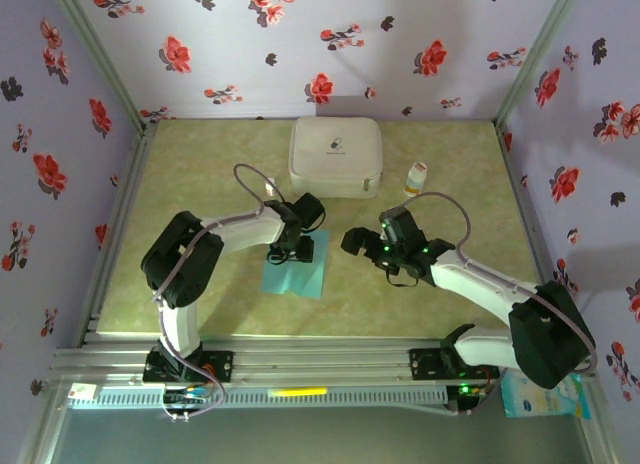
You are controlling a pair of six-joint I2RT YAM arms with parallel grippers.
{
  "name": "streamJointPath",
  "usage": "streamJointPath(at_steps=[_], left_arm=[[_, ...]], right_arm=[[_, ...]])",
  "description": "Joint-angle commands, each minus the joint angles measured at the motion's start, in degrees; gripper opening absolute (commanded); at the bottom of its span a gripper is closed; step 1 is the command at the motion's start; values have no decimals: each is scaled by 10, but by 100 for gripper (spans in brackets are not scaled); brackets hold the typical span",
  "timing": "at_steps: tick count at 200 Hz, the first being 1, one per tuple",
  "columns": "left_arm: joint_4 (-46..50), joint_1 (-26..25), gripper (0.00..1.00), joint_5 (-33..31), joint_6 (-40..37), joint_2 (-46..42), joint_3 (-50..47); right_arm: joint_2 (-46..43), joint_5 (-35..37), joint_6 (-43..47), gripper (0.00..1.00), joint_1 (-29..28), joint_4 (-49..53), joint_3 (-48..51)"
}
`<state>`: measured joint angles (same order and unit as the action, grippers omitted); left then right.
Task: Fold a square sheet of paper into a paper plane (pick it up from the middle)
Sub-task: First fold the square sheet of paper in half at the center of the table.
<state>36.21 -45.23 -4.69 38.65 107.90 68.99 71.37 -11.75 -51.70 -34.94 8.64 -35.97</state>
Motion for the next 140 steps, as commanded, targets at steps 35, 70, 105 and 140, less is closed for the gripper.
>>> streamJointPath(at_steps=[35, 70, 105, 140], left_arm=[[-45, -14, 43, 35, -13, -18, -26], [-82, -18, 36, 45, -8, -52, -45], [-108, -20, 36, 71, -1, -70, -48], [-177, -22, 37, 148, 36, -94, -56]], right_arm=[[-23, 17, -4, 99, -6, 1, -6], [-74, 149, 0, 99, -5, 116, -9], [-133, 188, 30, 99, 0, 149, 3], [-199, 201, 84, 99, 10, 163, -5]])
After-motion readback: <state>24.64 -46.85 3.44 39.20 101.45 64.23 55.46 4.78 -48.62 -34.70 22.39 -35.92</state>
